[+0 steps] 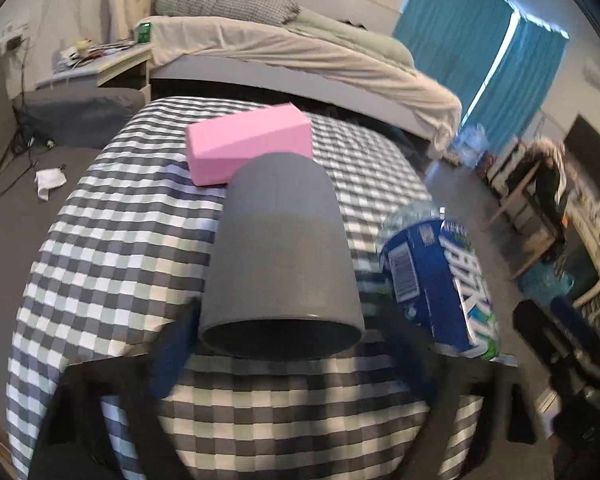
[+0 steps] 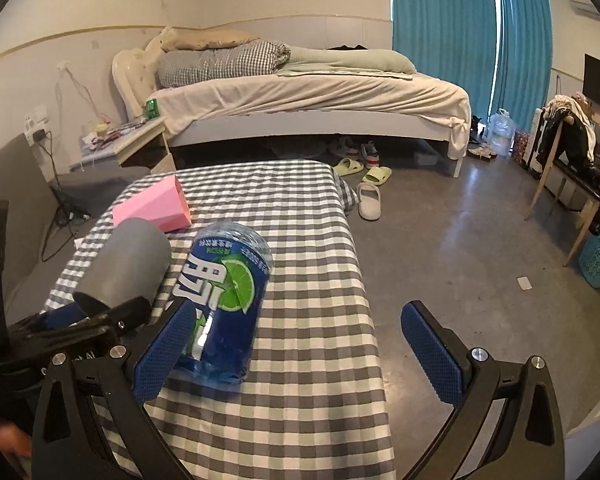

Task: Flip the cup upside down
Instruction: 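Move the left tool to the gray cup and close it on the rim, then lift the gray cup with the left tool toward the right tool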

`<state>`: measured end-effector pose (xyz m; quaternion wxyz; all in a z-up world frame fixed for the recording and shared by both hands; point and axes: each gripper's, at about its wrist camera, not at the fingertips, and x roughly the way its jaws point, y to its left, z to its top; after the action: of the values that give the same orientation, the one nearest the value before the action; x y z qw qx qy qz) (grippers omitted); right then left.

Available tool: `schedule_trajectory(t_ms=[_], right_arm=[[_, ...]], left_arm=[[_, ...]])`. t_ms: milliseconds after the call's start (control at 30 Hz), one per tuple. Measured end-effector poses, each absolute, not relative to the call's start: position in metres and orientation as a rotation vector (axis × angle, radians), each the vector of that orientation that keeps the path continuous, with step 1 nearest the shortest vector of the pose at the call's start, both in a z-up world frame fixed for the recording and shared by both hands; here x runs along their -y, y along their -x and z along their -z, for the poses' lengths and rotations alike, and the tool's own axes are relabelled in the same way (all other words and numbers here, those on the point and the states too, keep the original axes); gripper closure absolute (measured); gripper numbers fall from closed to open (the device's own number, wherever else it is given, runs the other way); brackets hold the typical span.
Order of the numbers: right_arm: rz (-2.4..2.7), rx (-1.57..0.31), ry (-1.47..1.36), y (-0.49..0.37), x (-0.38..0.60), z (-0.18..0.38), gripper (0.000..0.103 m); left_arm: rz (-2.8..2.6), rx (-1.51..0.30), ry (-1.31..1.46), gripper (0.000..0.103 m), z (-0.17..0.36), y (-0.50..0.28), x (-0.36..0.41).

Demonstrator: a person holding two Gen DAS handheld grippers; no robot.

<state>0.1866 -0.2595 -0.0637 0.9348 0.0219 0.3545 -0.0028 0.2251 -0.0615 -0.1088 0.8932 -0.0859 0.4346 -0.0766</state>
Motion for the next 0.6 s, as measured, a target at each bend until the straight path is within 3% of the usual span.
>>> schedule_trajectory(t_ms=[200, 600], right_arm=[[0.008, -0.721, -0.072, -0.180, 0.264, 0.061, 0.000], [0.035, -0.692, -0.083, -0.145, 0.274, 0.046, 0.000]], left_arm=[[0.155, -0.917, 0.184, 0.029, 0.104, -0.211, 0.060], [0.118, -0.947, 0.044, 0.029, 0.096, -0.101, 0.081]])
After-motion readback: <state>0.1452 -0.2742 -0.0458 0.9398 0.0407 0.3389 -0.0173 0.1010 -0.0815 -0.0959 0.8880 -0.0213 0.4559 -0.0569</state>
